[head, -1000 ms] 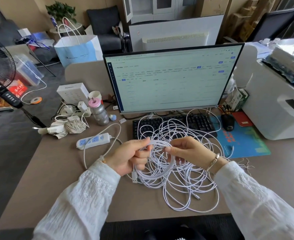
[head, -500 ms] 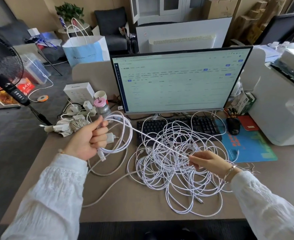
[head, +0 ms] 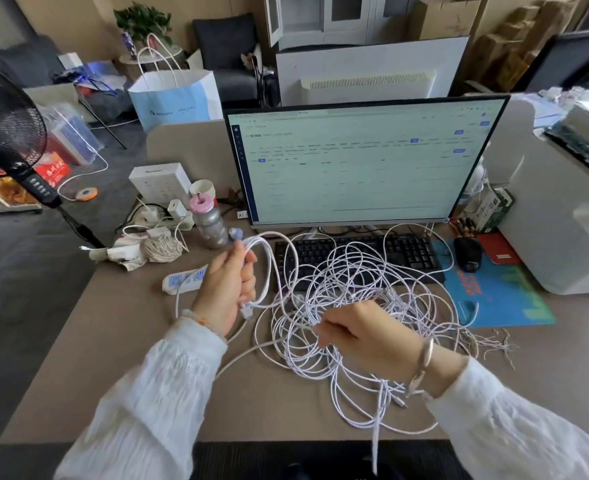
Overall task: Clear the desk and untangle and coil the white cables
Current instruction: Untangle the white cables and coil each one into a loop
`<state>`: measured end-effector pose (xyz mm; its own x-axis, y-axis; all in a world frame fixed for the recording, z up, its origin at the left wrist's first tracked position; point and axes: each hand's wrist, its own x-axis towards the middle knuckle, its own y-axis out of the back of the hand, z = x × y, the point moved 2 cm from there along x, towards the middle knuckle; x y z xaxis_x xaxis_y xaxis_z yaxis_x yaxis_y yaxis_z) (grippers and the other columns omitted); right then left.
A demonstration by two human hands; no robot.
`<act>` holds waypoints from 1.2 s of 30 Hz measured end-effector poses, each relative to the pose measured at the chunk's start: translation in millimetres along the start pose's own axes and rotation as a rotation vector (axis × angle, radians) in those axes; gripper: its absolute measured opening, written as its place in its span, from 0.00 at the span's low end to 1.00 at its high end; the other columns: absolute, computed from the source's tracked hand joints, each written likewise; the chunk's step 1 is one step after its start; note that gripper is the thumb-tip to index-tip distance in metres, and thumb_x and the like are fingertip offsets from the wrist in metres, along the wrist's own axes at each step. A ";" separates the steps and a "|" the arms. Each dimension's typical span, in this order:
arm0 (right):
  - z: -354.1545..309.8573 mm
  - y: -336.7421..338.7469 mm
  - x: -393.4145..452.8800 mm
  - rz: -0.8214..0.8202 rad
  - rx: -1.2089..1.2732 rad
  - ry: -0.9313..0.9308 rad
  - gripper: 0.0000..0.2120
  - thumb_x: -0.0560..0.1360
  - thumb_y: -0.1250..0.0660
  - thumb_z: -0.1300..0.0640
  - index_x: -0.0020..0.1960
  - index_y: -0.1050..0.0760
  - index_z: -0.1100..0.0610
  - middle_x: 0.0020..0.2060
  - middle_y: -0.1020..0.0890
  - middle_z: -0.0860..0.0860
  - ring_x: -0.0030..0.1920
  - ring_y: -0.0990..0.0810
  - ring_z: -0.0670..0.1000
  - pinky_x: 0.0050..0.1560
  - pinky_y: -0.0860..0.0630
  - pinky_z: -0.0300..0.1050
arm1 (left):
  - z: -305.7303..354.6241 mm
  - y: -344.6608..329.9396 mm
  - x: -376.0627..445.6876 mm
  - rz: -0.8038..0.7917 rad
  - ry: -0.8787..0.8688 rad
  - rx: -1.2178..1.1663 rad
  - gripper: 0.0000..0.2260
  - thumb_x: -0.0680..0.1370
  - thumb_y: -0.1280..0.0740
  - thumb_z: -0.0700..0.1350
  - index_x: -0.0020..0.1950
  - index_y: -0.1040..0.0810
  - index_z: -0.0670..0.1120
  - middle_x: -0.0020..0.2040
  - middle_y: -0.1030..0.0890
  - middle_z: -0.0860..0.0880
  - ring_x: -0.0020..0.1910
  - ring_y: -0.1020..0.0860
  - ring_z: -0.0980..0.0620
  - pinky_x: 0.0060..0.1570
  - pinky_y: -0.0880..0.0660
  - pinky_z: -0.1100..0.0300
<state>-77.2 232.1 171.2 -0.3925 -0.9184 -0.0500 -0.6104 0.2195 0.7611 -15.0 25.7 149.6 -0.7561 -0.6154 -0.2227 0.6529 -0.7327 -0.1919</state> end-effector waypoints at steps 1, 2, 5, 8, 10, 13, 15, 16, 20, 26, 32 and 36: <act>-5.9 -3.2 3.6 0.015 -0.014 0.012 0.15 0.81 0.40 0.53 0.41 0.21 0.58 0.29 0.25 0.39 0.29 0.26 0.40 0.36 0.30 0.32 | -0.3 -5.0 -3.7 -0.015 -0.016 0.052 0.16 0.84 0.46 0.51 0.42 0.31 0.44 0.24 0.39 0.55 0.20 0.44 0.57 0.19 0.44 0.65; -11.2 -5.1 7.0 0.030 -0.017 0.016 0.15 0.81 0.41 0.52 0.41 0.21 0.57 0.29 0.24 0.40 0.30 0.25 0.42 0.38 0.28 0.35 | -1.1 -9.8 -7.2 -0.031 -0.034 0.104 0.16 0.84 0.46 0.51 0.42 0.31 0.44 0.24 0.39 0.55 0.21 0.43 0.57 0.20 0.44 0.65; -25.3 -1.6 15.5 0.074 0.040 0.034 0.16 0.82 0.42 0.53 0.40 0.21 0.57 0.33 0.18 0.46 0.32 0.23 0.44 0.39 0.28 0.35 | -3.9 -24.3 -18.0 -0.089 -0.067 0.217 0.16 0.84 0.46 0.51 0.40 0.32 0.45 0.25 0.38 0.55 0.23 0.42 0.56 0.22 0.45 0.64; -31.8 10.3 21.3 0.133 0.159 0.016 0.18 0.82 0.42 0.54 0.38 0.22 0.58 0.22 0.27 0.44 0.24 0.29 0.41 0.30 0.34 0.30 | -4.7 -34.7 -27.2 -0.189 -0.051 0.293 0.16 0.84 0.46 0.50 0.40 0.31 0.44 0.26 0.34 0.53 0.24 0.36 0.54 0.25 0.38 0.62; -29.0 17.4 24.7 0.156 0.228 -0.021 0.18 0.82 0.43 0.54 0.38 0.22 0.58 0.20 0.27 0.41 0.22 0.30 0.41 0.27 0.36 0.31 | -4.2 -40.4 -33.2 -0.252 0.031 0.233 0.17 0.84 0.45 0.48 0.40 0.30 0.42 0.25 0.31 0.50 0.23 0.31 0.52 0.26 0.30 0.61; -14.6 24.5 29.0 0.226 0.203 -0.054 0.18 0.81 0.40 0.53 0.37 0.21 0.60 0.19 0.28 0.38 0.22 0.32 0.43 0.25 0.38 0.32 | -5.4 -44.4 -39.8 -0.368 0.263 0.077 0.17 0.83 0.44 0.48 0.36 0.32 0.44 0.22 0.37 0.50 0.18 0.39 0.54 0.19 0.38 0.66; -3.4 28.2 29.0 0.272 0.129 -0.063 0.18 0.78 0.35 0.50 0.37 0.22 0.61 0.20 0.30 0.44 0.22 0.33 0.44 0.25 0.39 0.33 | -5.2 -43.7 -40.6 -0.462 0.410 0.015 0.16 0.82 0.44 0.49 0.35 0.33 0.45 0.21 0.41 0.53 0.17 0.45 0.58 0.18 0.48 0.69; 1.9 29.5 27.8 0.310 0.104 -0.072 0.16 0.76 0.32 0.48 0.38 0.23 0.60 0.21 0.30 0.45 0.22 0.33 0.44 0.25 0.39 0.34 | -4.2 -43.2 -40.8 -0.503 0.486 -0.024 0.15 0.81 0.43 0.50 0.35 0.33 0.46 0.20 0.42 0.54 0.16 0.45 0.59 0.18 0.50 0.70; 18.0 31.4 21.9 0.440 0.132 -0.127 0.27 0.61 0.26 0.36 0.51 0.27 0.52 0.43 0.22 0.43 0.32 0.29 0.36 0.35 0.34 0.29 | 1.4 -44.2 -42.8 -0.587 0.661 -0.154 0.12 0.77 0.42 0.50 0.35 0.33 0.46 0.20 0.41 0.55 0.16 0.45 0.61 0.17 0.51 0.68; 34.4 17.2 18.7 0.057 0.297 -0.165 0.14 0.72 0.28 0.48 0.44 0.20 0.60 0.28 0.19 0.49 0.26 0.25 0.43 0.28 0.30 0.35 | 1.7 -46.7 -39.3 -0.579 0.711 -0.264 0.14 0.78 0.42 0.49 0.35 0.29 0.44 0.20 0.41 0.55 0.20 0.49 0.59 0.17 0.47 0.68; 45.2 23.3 20.0 0.191 0.414 -0.136 0.12 0.71 0.29 0.49 0.37 0.21 0.57 0.22 0.22 0.49 0.22 0.26 0.45 0.24 0.32 0.34 | -7.2 -48.5 -40.9 -0.618 0.544 -0.091 0.13 0.79 0.42 0.51 0.39 0.29 0.45 0.24 0.43 0.55 0.20 0.43 0.59 0.26 0.33 0.62; 54.8 10.1 15.3 0.099 0.636 -0.183 0.15 0.72 0.31 0.45 0.42 0.21 0.58 0.32 0.17 0.56 0.23 0.31 0.46 0.23 0.35 0.35 | -3.5 -38.7 -32.8 -0.514 0.511 -0.143 0.13 0.78 0.40 0.51 0.37 0.31 0.46 0.23 0.43 0.56 0.18 0.45 0.61 0.19 0.50 0.67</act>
<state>-127.1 238.3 142.6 -0.5442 -0.8252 -0.1513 -0.8299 0.5031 0.2412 -15.4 75.3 161.0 -0.8757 0.0327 -0.4818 0.2481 -0.8255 -0.5070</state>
